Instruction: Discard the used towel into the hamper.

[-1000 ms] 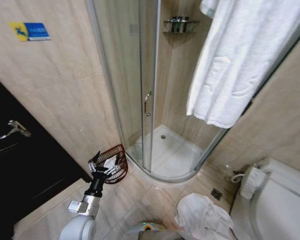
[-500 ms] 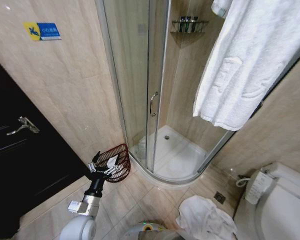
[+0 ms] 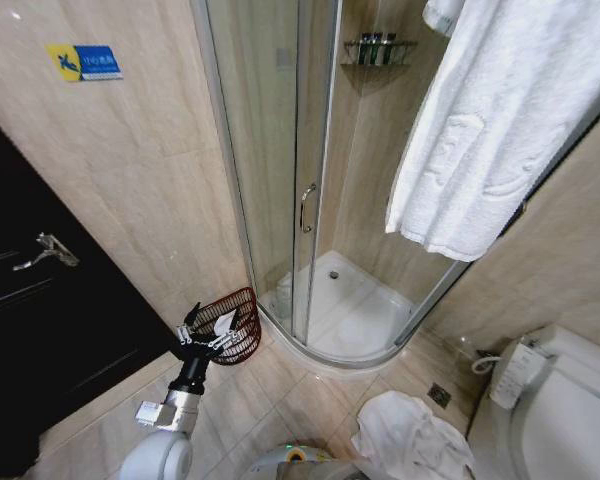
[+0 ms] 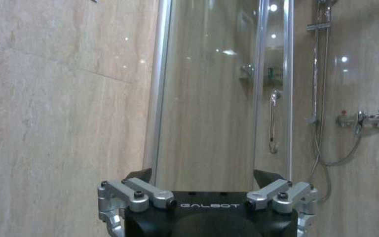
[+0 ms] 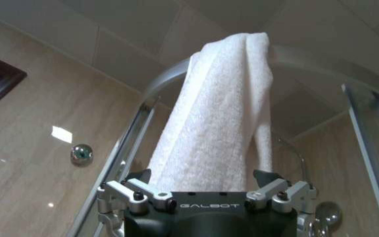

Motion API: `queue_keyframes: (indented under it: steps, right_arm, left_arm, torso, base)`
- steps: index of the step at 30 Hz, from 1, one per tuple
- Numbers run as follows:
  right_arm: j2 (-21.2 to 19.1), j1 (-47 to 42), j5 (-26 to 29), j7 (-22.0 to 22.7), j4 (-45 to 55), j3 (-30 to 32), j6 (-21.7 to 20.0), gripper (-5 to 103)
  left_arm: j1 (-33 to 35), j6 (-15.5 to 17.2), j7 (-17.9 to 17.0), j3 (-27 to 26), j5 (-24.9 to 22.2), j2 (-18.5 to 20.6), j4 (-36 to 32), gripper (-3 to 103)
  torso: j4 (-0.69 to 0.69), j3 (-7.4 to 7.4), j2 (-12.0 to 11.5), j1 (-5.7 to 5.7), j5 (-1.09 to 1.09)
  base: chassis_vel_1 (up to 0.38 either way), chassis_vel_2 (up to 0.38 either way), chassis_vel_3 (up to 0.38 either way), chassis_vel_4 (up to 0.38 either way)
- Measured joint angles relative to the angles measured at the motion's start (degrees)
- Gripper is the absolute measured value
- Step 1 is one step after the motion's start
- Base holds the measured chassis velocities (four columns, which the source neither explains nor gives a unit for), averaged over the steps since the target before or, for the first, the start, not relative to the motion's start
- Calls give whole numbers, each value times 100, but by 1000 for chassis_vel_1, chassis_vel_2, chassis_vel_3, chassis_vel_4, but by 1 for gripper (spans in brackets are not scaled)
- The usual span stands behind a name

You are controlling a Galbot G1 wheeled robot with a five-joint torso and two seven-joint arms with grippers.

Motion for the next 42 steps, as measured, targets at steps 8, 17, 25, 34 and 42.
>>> queue_keyframes:
  steps: [8, 17, 25, 34, 42]
  right_arm:
    - [119, -202, -51, 108, 166, 186, 0, 100]
    - [215, -419, -99, 240, 294, 436, -64, 100]
    - [236, -447, -98, 318, 318, 472, -64, 100]
    - [286, -336, -717, 831, 52, 447, -53, 100]
    - [97, 22, -1314, 1124, -432, 208, -116, 100]
  left_arm:
    - [0, 0, 0, 0, 0, 0, 0, 100]
    - [0, 0, 0, 0, 0, -1, 0, 100]
    - [0, 0, 0, 0, 0, -1, 0, 100]
    - [0, 0, -1, -3, 0, 5, 0, 100]
    - [0, 0, 0, 1, 0, -1, 0, 100]
  torso:
    - [0, 0, 0, 0, -2]
    - [0, 0, 0, -1, 1]
    - [0, 0, 0, -1, 0]
    - [3, 0, 1, -1, -8]
    - [-1, 1, 1, 0, 5]
  base:
    - [0, 0, 0, 0]
    - [25, 23, 13, 15]
    - [55, 43, -59, -53]
    - [159, 159, -155, -138]
    - [-11, -17, 12, 10]
